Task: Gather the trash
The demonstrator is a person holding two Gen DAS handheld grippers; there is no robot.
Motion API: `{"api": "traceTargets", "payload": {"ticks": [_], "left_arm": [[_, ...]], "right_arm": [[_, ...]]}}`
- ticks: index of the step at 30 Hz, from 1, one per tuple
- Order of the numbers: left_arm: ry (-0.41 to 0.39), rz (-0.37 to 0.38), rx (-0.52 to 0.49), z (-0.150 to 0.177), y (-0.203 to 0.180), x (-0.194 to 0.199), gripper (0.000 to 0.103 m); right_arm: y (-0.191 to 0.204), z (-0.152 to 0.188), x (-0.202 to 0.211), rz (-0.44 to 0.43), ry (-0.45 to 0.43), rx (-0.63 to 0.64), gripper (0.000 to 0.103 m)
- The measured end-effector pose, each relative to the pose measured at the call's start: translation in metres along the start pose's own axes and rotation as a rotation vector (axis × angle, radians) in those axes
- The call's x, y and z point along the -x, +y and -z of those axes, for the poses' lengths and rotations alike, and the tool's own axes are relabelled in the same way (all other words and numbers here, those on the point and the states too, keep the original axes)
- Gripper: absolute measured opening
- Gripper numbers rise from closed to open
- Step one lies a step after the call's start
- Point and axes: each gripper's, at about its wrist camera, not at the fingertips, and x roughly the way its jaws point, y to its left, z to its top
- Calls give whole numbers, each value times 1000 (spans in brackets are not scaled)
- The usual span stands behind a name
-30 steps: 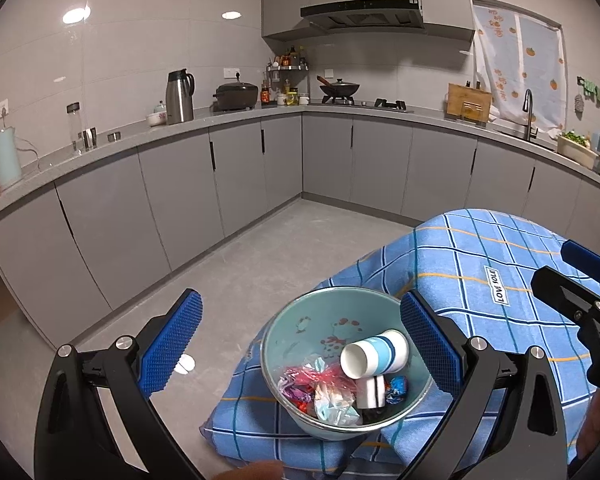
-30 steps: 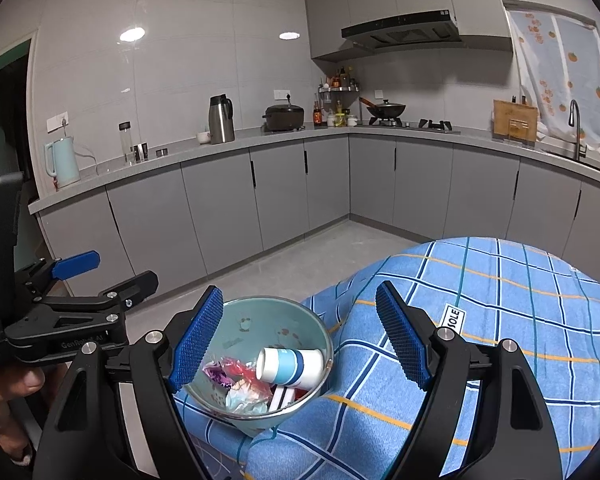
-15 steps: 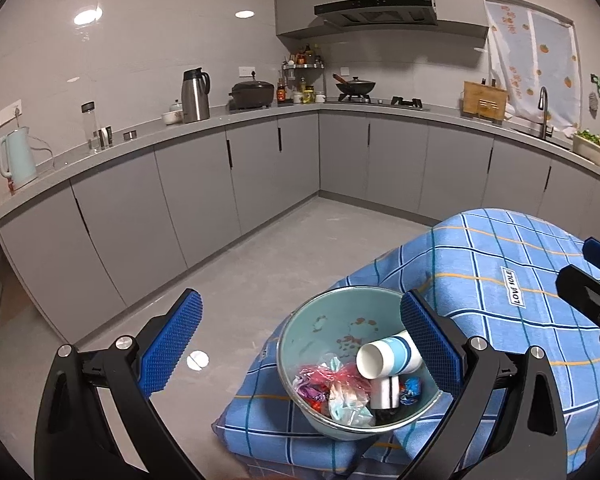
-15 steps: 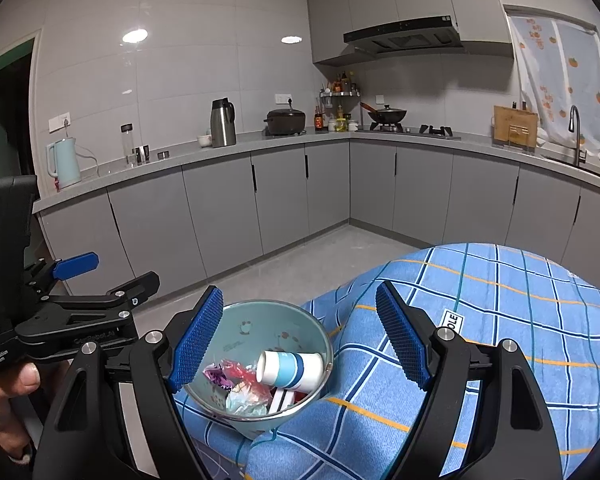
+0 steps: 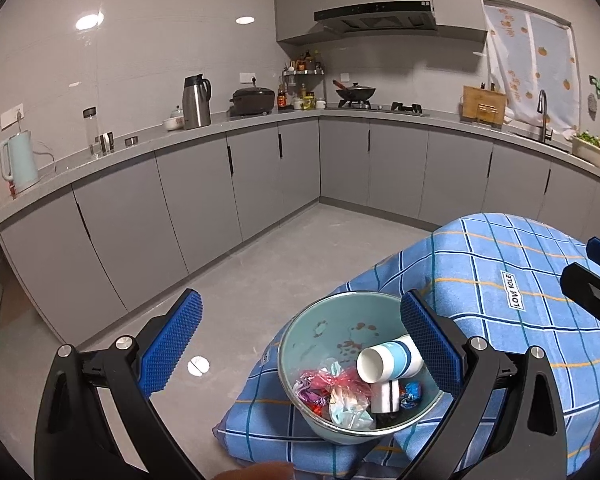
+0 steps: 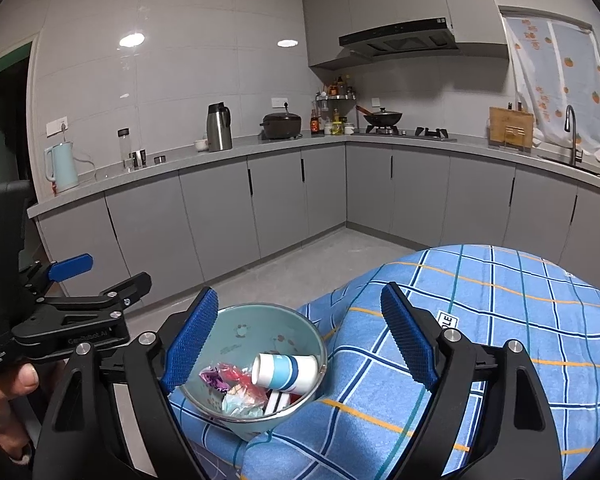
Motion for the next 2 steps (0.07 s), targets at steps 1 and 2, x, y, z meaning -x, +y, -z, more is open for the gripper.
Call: {"api": "traceTargets", "payload": {"ticks": [1,2], "left_arm": [[-3,1,-2,0,0,1,98],[-4,7,-2,-1,-1,1,98]], "right_arm": [[-2,0,0,4,0,-2,83],[-4,0,0,9,-1,-6,83]]}}
